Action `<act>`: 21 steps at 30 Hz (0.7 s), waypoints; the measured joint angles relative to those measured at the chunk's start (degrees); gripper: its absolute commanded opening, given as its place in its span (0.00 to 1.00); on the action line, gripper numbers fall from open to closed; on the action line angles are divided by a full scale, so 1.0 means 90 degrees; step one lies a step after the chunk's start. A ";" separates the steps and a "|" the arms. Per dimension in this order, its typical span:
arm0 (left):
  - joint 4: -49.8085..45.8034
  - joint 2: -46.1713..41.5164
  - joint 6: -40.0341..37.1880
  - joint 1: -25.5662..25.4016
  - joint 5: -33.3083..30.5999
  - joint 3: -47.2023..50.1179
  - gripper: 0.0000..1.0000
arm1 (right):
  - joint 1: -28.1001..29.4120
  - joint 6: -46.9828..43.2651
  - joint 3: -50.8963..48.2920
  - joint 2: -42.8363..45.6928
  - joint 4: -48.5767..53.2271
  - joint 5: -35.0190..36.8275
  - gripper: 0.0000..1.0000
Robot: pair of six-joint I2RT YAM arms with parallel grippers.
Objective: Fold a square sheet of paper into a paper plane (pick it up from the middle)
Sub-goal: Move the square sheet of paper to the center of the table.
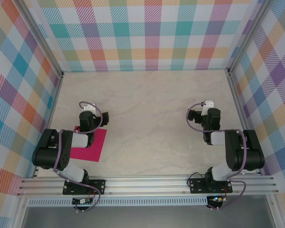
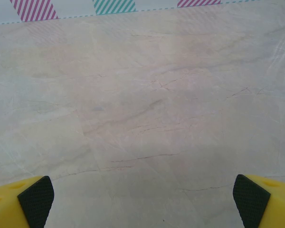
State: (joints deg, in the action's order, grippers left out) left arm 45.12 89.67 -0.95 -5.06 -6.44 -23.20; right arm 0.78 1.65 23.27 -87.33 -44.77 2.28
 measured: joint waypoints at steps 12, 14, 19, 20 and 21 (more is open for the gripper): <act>0.0022 -0.0002 -0.0017 0.0000 0.0066 0.0005 1.00 | 0.0000 0.0000 0.0000 0.0000 0.0002 0.0000 1.00; 0.0233 -0.0007 -0.0066 0.0000 0.0219 0.0102 1.00 | 0.0000 0.0000 0.0000 0.0000 0.0002 0.0000 1.00; 0.0549 -0.0039 -0.0119 0.0000 0.0359 0.0423 1.00 | 0.0000 0.0000 0.0000 0.0000 0.0002 -0.0002 1.00; 0.0534 -0.0087 -0.0124 0.0000 0.0376 0.0435 1.00 | 0.0000 -0.0005 0.0000 0.0000 0.0010 -0.0029 1.00; 0.0495 -0.0170 -0.0138 0.0000 0.0386 0.0437 1.00 | 0.0000 -0.0019 0.0012 0.0002 0.0049 -0.0078 1.00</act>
State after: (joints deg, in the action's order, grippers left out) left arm 49.58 88.14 -2.20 -5.06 -2.96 -19.27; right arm 0.78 1.48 23.38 -87.31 -44.34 1.58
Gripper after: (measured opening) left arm 0.999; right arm 0.997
